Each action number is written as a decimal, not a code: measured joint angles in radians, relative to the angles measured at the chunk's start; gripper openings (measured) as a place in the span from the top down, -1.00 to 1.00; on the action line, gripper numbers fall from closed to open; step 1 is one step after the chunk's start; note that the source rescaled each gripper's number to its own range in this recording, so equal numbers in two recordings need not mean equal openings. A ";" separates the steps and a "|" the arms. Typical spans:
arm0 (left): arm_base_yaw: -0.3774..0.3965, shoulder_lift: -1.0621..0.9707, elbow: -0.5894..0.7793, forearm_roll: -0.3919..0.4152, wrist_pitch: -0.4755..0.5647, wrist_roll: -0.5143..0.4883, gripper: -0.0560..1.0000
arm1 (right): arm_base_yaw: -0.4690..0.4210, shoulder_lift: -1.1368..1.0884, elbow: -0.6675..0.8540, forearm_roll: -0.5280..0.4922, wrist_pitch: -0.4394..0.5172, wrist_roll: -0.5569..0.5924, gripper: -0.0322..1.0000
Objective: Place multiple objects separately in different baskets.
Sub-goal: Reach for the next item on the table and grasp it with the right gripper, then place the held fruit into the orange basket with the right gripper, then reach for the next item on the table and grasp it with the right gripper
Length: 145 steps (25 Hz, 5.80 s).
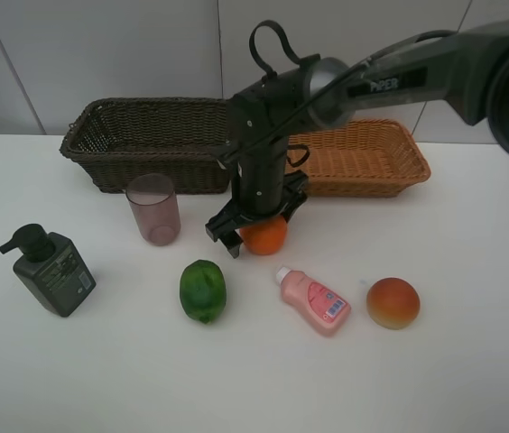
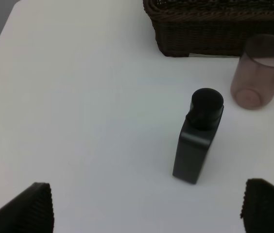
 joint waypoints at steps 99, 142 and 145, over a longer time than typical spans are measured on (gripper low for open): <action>0.000 0.000 0.000 0.001 0.000 0.000 -1.00 | -0.465 -0.093 -0.093 -0.059 -0.224 -0.046 0.05; 0.000 0.000 0.000 0.001 0.000 0.000 -1.00 | -0.465 -0.100 -0.093 -0.042 -0.124 -0.038 -0.65; 0.000 0.000 0.000 0.001 0.000 0.000 -1.00 | -0.465 -0.148 -0.093 -0.029 -0.060 -0.075 -0.65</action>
